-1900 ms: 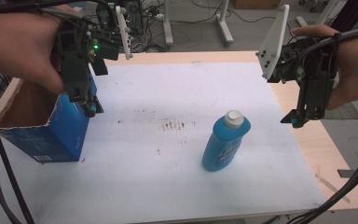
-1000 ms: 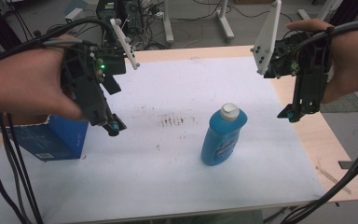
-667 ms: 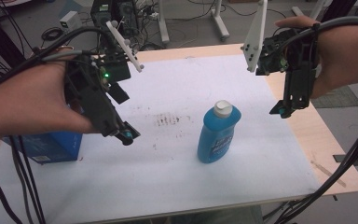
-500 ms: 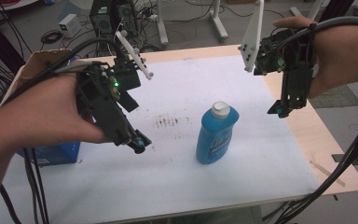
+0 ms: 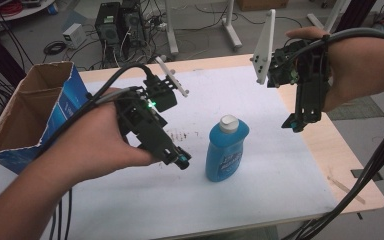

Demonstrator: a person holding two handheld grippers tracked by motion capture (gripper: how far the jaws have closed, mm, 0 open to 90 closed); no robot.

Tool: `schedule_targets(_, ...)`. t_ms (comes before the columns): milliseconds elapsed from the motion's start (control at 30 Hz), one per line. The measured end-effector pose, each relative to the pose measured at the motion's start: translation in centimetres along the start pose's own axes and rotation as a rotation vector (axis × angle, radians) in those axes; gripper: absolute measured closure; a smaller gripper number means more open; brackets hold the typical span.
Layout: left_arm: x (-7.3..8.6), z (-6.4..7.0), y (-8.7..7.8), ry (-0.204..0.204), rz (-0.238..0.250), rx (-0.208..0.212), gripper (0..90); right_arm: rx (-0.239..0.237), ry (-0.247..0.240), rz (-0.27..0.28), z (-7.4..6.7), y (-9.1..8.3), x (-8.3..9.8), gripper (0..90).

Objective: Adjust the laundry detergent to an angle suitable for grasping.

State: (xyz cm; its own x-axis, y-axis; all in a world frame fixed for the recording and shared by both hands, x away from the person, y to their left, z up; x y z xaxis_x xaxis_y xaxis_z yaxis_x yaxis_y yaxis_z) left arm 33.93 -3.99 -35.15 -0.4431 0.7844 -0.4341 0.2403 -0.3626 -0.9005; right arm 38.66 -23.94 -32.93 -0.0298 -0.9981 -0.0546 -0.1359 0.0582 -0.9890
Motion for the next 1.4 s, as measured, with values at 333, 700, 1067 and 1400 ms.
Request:
schedule_targets(333,-2.1,1.0,2.4,0.025,0.028,-0.033,1.7,-0.004,0.007,0.002,0.3,0.2,0.2,2.4)
schedule_targets(700,-4.2,1.5,4.5,0.024,0.087,-0.065,1.8,-0.012,0.014,-0.005,0.4,0.4,0.3,2.4)
schedule_targets(1067,-5.6,2.1,6.8,0.03,0.123,-0.103,1.8,-0.013,0.012,-0.002,0.6,0.5,0.4,2.4)
schedule_targets(1400,-6.5,2.3,8.2,0.004,0.156,-0.1,2.2,-0.011,0.022,-0.005,0.6,0.4,0.5,2.4)
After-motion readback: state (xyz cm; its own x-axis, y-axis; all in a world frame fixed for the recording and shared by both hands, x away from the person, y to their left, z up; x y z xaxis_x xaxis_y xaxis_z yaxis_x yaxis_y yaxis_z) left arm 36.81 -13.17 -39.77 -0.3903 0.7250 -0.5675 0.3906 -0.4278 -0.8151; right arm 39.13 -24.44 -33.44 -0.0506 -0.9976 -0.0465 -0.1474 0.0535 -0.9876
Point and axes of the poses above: each handheld gripper's, and its own axes: y roughly forward along the jaws, x roughly out of its underside, z roughly to its right, the point moved 10 cm from there along y, roughly forward along the jaws, and after that the axes turned 13 degrees about -x, right-handed, at the moved point
